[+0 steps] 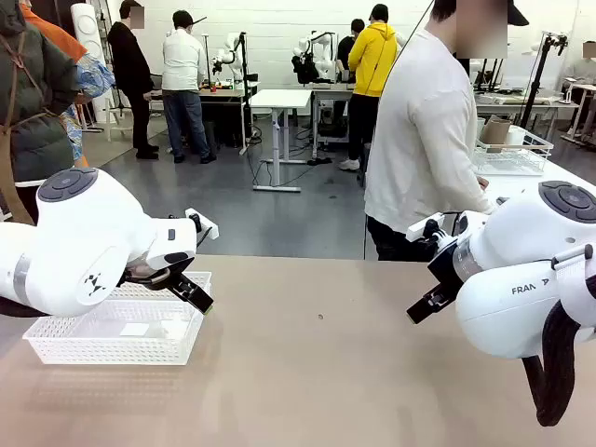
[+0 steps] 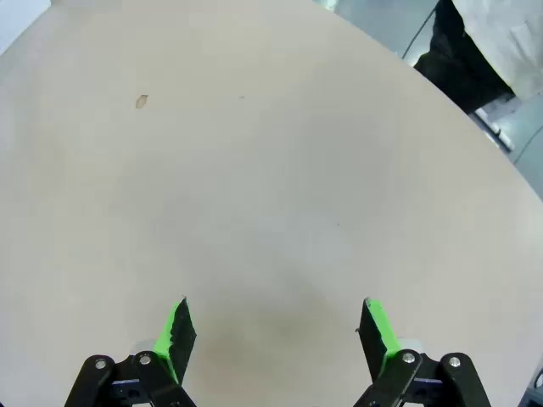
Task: Clean and organize the cups into the basket.
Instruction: Pick up the Organizing basket and move it to the center of the table, then pick up the Reusable plastic cup from the right side of the table and place it inside the Organizing basket.
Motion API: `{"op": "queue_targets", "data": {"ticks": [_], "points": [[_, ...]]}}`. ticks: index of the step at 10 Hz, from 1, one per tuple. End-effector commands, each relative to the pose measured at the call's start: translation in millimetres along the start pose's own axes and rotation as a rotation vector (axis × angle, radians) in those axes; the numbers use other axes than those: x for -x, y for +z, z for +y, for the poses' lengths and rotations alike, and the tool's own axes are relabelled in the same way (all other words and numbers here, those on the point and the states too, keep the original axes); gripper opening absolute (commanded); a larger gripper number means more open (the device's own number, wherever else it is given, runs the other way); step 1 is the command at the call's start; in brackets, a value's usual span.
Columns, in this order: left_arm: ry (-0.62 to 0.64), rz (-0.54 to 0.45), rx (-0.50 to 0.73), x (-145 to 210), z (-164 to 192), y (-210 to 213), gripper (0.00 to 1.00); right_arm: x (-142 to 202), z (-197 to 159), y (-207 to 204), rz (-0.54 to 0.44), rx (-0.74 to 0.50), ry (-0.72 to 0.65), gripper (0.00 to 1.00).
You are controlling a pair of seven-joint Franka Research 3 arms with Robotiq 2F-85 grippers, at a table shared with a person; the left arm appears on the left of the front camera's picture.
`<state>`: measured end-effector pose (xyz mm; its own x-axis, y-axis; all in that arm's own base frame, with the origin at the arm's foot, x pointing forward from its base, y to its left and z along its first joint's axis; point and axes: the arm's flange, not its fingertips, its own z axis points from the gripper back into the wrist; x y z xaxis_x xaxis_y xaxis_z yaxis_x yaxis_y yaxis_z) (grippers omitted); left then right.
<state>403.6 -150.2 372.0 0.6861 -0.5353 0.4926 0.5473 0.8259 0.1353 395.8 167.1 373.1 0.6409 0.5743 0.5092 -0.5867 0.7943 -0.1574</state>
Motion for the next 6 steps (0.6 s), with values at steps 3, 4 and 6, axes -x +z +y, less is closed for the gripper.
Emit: {"op": "queue_targets", "data": {"ticks": [3,4,6], "points": [[0.0,0.0,0.0,0.0,-0.1,0.0,1.0,0.0,0.0,0.0,0.0,0.0,0.0,1.0],[0.0,0.0,0.0,0.0,-0.1,0.0,1.0,0.0,0.0,0.0,0.0,0.0,0.0,1.0],[0.0,0.0,0.0,0.0,-0.1,0.0,1.0,0.0,0.0,0.0,0.0,0.0,0.0,1.0]]}}
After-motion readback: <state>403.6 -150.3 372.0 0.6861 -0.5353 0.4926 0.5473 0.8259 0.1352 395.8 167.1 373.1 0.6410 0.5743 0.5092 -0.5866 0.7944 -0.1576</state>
